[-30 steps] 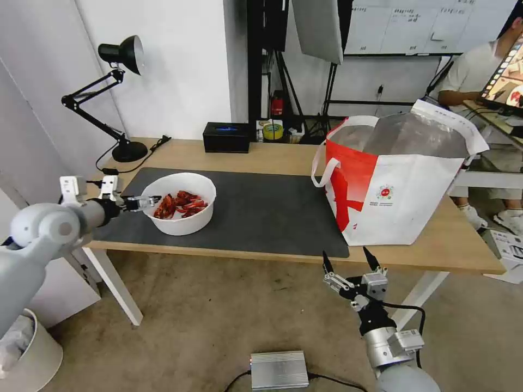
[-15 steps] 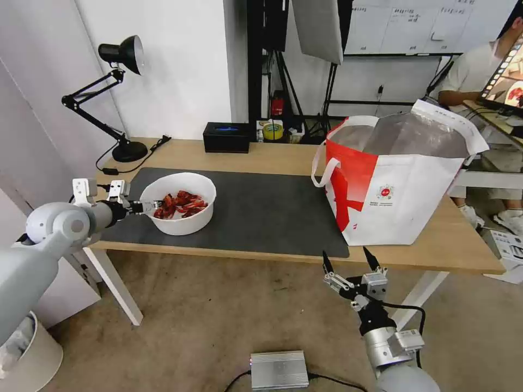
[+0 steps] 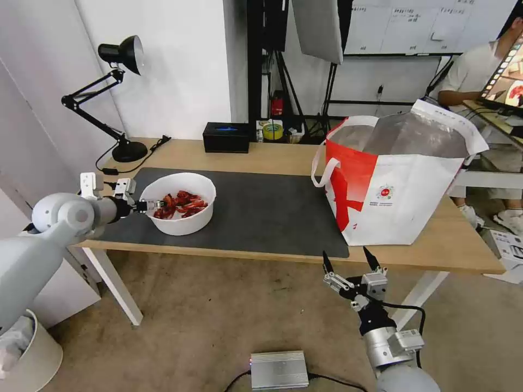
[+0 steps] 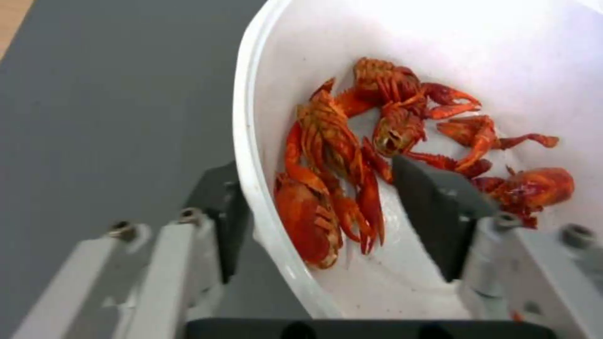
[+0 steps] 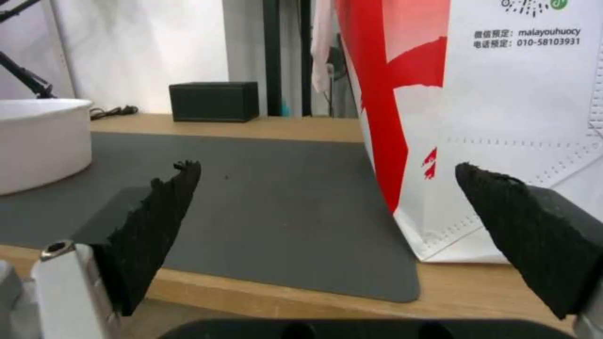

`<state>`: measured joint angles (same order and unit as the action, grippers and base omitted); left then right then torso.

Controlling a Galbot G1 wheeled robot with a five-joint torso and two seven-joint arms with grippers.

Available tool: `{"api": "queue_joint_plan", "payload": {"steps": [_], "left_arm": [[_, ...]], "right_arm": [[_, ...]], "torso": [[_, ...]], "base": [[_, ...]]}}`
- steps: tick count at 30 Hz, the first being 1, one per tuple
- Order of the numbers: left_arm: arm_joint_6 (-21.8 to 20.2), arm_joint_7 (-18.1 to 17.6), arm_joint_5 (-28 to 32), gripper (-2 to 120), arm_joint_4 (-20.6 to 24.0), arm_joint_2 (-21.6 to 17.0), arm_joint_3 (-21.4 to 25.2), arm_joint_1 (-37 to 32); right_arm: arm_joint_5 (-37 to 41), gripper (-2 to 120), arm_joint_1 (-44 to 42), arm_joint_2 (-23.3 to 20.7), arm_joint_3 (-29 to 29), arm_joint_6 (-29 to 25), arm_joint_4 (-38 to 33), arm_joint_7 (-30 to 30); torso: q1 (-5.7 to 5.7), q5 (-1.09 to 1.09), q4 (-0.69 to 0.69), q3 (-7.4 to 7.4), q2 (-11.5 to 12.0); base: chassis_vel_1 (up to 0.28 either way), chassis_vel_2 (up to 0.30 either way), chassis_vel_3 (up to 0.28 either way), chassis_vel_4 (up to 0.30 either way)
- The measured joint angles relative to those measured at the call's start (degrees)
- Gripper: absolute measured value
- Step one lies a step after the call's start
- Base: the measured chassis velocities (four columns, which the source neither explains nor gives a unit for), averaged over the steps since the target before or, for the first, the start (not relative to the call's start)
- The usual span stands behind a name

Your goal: Pick up the trash from the table and place it into the takeout bag.

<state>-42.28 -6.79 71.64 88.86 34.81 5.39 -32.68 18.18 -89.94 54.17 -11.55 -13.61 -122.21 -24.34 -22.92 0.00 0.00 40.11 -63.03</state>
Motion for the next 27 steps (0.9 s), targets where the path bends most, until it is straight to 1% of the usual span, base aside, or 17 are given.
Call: {"api": "queue_joint_plan", "payload": {"steps": [1,4,5,6,7,8,9,13,14,15,18,21,22,25,26,27], "left_arm": [[0.0,0.0,0.0,57,0.0,0.0,0.0,0.0],[0.0,-0.2,0.0,47,-0.2,-0.1,-0.6,0.5],[0.0,-0.2,0.0,47,-0.2,-0.1,-0.6,0.5],[0.0,-0.3,-0.1,37,-0.2,-0.3,-0.9,0.6],[0.0,-0.5,-0.2,31,-0.2,-0.5,-1.2,0.7],[0.0,-0.6,-0.2,26,-0.2,-0.7,-1.4,0.7],[0.0,-0.6,-0.2,26,-0.2,-0.7,-1.4,0.7],[0.0,-0.6,-0.6,6,-0.2,-2.1,-2.6,1.1],[0.0,-0.6,-0.6,6,-0.2,-2.1,-2.6,1.1],[0.0,-0.5,-0.6,1,-0.1,-2.3,-2.7,1.1],[0.1,-0.5,-0.6,0,0.4,-2.6,-2.2,0.7],[0.1,-0.9,0.4,0,1.9,-2.4,-0.1,-0.2],[0.1,-0.9,0.4,0,1.9,-2.4,-0.1,-0.2],[0.5,-3.4,4.3,0,5.2,-2.1,2.4,-0.3],[0.5,-3.4,4.3,0,5.2,-2.1,2.4,-0.3],[0.6,-4.1,5.7,0,6.3,-2.1,2.9,0.1]], "right_arm": [[0.0,100,0.0,0.0,0.0,0.0,0.0,0.0],[0.0,100,0.0,0.0,0.0,0.0,0.0,0.0],[0.0,100,0.0,0.0,0.0,0.0,0.0,0.0],[0.0,100,0.0,0.0,0.0,0.0,0.0,0.0],[0.0,100,0.0,0.0,0.0,0.0,0.0,0.0],[0.0,100,0.0,0.0,0.0,0.0,0.0,0.0],[0.0,100,0.0,0.0,0.0,0.0,0.0,0.0],[0.0,100,0.0,0.0,0.0,0.0,0.0,0.0],[0.0,100,0.0,0.0,0.0,0.0,0.0,0.0],[0.0,100,0.0,0.0,0.0,0.0,0.0,0.0],[0.0,100,0.0,0.0,0.0,0.0,0.0,0.0],[0.0,100,0.0,0.0,0.0,0.0,0.0,0.0],[0.0,100,0.0,0.0,0.0,0.0,0.0,0.0],[0.0,100,0.0,0.0,0.0,0.0,0.0,0.0],[0.0,100,0.0,0.0,0.0,0.0,0.0,0.0],[0.0,100,0.0,0.0,0.0,0.0,0.0,0.0]], "torso": [[0.00,0.00,0.00,0.00,0.0],[0.00,0.00,0.00,0.00,0.0],[0.00,0.00,0.00,0.00,0.0],[0.00,0.00,0.00,0.00,0.0],[0.00,0.00,0.00,0.00,0.0],[0.00,0.00,0.00,0.00,0.0],[0.00,0.00,0.00,0.00,0.0],[0.00,0.00,0.00,0.00,0.0],[0.00,0.00,0.00,0.00,0.0],[0.00,-0.01,0.01,0.00,0.0],[0.00,0.00,0.00,0.00,0.0],[0.00,-0.01,0.01,0.00,0.0],[0.00,-0.01,0.01,0.00,0.0],[0.00,-0.01,0.01,0.00,0.0],[0.00,-0.01,0.01,0.00,0.0],[0.00,0.00,0.01,0.00,0.0]], "base": [[0.000,0.000,0.000,0.000],[0.000,0.000,0.000,0.000],[0.000,0.000,0.000,0.000],[0.000,0.000,0.000,0.000],[0.000,0.000,0.000,0.000],[0.000,0.000,0.000,0.000],[0.000,0.000,0.000,0.000],[0.000,0.000,0.000,0.000],[0.000,0.000,0.000,0.000],[0.000,0.000,0.000,0.000],[0.000,0.000,0.000,0.000],[0.000,0.000,0.000,0.000],[0.000,0.000,0.000,0.000],[0.000,0.000,0.000,0.000],[0.000,0.000,0.000,0.000],[0.000,0.000,0.000,0.000]]}}
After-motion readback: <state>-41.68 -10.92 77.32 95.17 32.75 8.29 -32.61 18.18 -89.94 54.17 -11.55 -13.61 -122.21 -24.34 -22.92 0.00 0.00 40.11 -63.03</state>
